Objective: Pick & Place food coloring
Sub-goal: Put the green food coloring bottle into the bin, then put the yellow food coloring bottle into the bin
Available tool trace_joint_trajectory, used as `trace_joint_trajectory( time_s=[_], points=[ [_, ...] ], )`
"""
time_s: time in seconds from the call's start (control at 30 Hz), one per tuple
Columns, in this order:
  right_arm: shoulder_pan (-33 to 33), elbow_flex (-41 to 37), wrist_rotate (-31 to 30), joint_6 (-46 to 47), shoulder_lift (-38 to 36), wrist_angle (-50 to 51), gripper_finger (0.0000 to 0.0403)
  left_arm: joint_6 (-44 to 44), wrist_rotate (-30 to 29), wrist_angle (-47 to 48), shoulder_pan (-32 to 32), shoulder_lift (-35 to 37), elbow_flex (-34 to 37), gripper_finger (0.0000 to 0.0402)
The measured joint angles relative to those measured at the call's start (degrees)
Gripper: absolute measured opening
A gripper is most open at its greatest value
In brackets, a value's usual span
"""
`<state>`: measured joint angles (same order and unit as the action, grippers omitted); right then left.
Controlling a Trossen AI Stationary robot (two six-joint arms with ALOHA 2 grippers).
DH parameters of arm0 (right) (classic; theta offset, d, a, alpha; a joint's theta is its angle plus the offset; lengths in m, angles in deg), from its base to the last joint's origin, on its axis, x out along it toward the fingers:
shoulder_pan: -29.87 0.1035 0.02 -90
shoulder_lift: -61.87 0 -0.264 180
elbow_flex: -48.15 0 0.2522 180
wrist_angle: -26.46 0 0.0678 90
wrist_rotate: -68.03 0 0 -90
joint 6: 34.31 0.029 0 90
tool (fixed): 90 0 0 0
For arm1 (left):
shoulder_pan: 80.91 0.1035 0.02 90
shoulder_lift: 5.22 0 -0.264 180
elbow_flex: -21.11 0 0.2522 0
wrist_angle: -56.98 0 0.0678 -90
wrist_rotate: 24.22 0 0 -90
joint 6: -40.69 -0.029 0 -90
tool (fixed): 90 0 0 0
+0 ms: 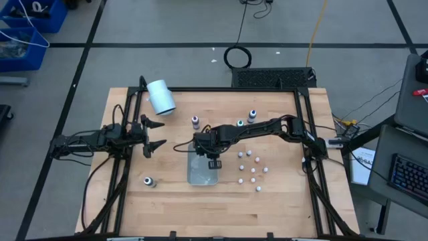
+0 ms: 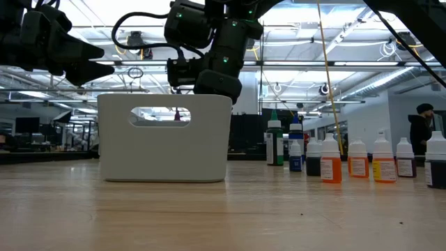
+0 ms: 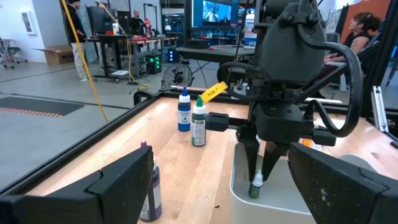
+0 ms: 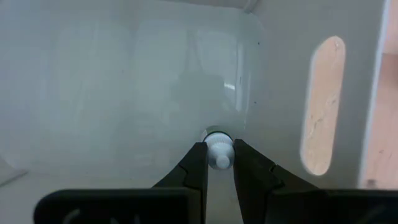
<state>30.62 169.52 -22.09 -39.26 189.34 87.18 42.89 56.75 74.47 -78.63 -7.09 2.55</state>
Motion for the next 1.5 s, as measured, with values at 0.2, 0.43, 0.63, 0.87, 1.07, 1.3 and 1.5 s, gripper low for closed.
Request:
trace_joint_trajectory(
  time_s=[0.2,0.43,0.63,0.87,1.07,1.3,1.5],
  points=[
    [0.0,0.0,0.0,0.3,0.0,-1.1,0.0067,0.0,0.0,0.0,0.0,0.0,0.0,0.0365],
    [0.0,0.0,0.2,1.2,0.0,-1.3,0.0089,0.0,0.0,0.0,0.0,0.0,0.0,0.0365],
    [0.0,0.0,0.2,1.2,0.0,-1.5,0.0069,0.0,0.0,0.5,0.0,0.0,0.0,0.0365],
    [0.0,-0.1,0.1,1.2,-2.3,-0.5,0.0060,0.1,0.0,0.5,0.0,0.0,0.0,0.0365],
    [0.3,-0.1,0.3,4.0,-8.0,1.9,0.0061,0.2,0.0,0.5,0.0,0.0,0.0,0.0365],
    [5.7,-0.1,0.1,18.9,-16.0,29.2,0.0038,0.3,0.0,1.2,0.0,0.0,0.0,0.0365],
    [14.3,-4.6,-4.4,43.3,-26.8,40.7,0.0006,0.1,0.0,1.4,0.0,0.0,0.0,0.0365]
  ],
)
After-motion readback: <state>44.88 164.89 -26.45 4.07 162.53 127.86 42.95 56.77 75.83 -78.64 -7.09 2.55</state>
